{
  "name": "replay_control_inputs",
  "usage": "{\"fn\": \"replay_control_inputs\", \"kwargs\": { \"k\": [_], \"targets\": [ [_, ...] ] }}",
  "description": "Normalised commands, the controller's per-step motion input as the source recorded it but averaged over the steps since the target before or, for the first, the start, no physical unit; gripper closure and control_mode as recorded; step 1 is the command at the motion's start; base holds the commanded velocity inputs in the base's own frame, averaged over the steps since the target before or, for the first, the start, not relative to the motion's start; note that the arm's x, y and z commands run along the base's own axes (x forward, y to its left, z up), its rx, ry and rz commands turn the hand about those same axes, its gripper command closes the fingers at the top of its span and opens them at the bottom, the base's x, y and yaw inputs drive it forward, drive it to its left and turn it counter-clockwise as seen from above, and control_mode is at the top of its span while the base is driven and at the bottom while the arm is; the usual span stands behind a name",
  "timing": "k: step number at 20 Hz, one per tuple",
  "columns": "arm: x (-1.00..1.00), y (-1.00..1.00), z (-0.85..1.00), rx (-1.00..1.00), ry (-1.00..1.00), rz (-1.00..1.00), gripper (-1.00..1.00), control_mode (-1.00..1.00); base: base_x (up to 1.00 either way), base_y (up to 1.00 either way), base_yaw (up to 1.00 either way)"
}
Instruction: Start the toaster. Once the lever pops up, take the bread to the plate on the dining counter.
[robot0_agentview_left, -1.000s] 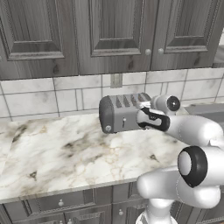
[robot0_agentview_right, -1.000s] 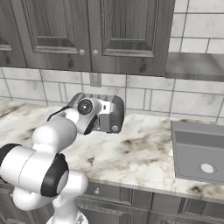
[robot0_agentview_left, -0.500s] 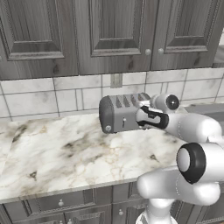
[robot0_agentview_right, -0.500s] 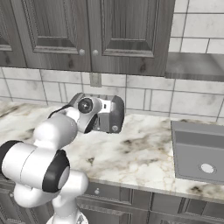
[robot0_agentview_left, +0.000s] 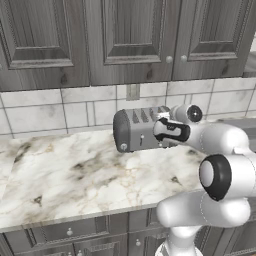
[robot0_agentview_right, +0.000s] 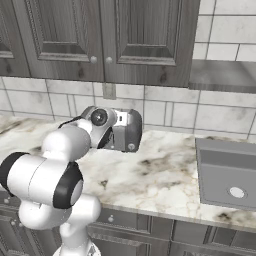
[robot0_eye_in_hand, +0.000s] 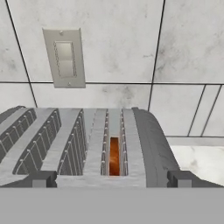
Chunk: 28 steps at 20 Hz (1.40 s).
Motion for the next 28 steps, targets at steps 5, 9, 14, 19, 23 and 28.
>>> {"fn": "replay_control_inputs", "kwargs": {
  "k": [5, 9, 14, 19, 23, 28],
  "targets": [
    [0.16, 0.00, 0.00, 0.00, 0.01, 0.00, -1.00, -1.00, 0.00, 0.00, 0.00],
    [0.21, 0.00, 0.00, 0.00, 0.05, 0.00, -1.00, -1.00, 0.00, 0.00, 0.00],
    [0.14, 0.00, 0.00, 0.00, 0.09, 0.00, -1.00, -1.00, 0.00, 0.00, 0.00],
    [0.08, 0.00, 0.00, 0.00, 0.06, 0.00, -1.00, -1.00, 0.00, 0.00, 0.00],
    [0.00, 0.00, 0.00, 0.00, 0.02, 0.00, -1.00, -1.00, 0.00, 0.00, 0.00],
    [0.00, 0.00, 0.00, 0.00, 0.00, 0.00, -1.00, -1.00, 0.00, 0.00, 0.00]
  ]
}}
